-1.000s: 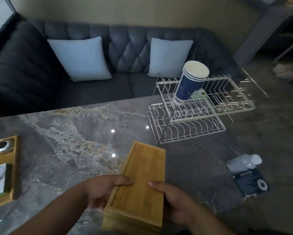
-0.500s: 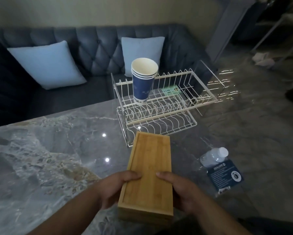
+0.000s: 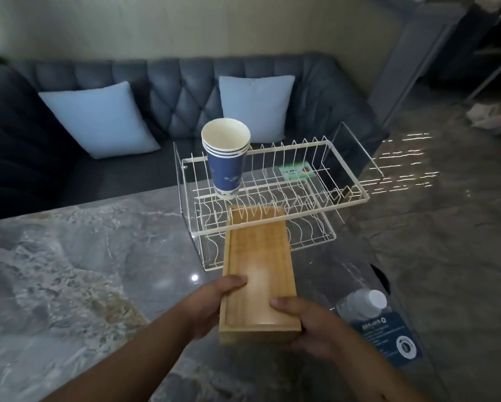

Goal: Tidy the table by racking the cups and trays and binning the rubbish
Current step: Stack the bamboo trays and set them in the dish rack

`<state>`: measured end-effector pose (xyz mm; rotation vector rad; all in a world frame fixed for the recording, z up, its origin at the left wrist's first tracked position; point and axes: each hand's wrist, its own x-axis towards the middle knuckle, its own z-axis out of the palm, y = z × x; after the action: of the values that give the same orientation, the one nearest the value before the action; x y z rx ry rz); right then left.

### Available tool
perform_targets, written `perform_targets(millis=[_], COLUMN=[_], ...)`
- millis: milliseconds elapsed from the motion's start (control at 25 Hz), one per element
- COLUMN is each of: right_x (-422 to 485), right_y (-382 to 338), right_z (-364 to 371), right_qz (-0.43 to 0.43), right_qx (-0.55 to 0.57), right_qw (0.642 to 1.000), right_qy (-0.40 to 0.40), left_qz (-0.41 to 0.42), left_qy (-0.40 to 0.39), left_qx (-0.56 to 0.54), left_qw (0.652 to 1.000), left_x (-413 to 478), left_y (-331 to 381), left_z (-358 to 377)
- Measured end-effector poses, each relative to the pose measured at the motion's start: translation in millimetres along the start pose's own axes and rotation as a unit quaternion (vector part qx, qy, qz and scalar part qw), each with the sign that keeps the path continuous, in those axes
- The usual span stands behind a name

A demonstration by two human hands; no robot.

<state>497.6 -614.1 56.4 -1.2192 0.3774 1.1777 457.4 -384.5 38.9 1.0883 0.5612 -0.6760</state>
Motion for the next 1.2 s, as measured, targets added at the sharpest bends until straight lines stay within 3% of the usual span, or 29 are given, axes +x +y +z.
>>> perform_targets(millis=[200, 480, 760, 1000, 1200], right_x=[35, 86, 129, 144, 143], right_y=[-38, -97, -121, -117, -112], right_z=[-13, -16, -20, -21, -21], right_qz=[0.008, -0.002, 0.039, 0.025, 0.001], right_qx=[-0.082, -0.161, -0.197, -0.184, -0.174], right_qw=[0.997, 0.987, 0.980, 0.983, 0.982], right_qy=[0.006, -0.019, 0.004, 0.016, 0.070], left_qz=[-0.039, 0.040, 0.026, 0.004, -0.012], left_qy=[0.013, 0.105, 0.160, 0.168, 0.217], left_qx=[0.075, -0.010, -0.045, -0.023, 0.022], left_qw=[0.996, 0.994, 0.986, 0.986, 0.976], left_x=[11, 36, 65, 76, 79], left_y=[-5, 14, 27, 33, 37], left_z=[-11, -6, -24, -31, -28])
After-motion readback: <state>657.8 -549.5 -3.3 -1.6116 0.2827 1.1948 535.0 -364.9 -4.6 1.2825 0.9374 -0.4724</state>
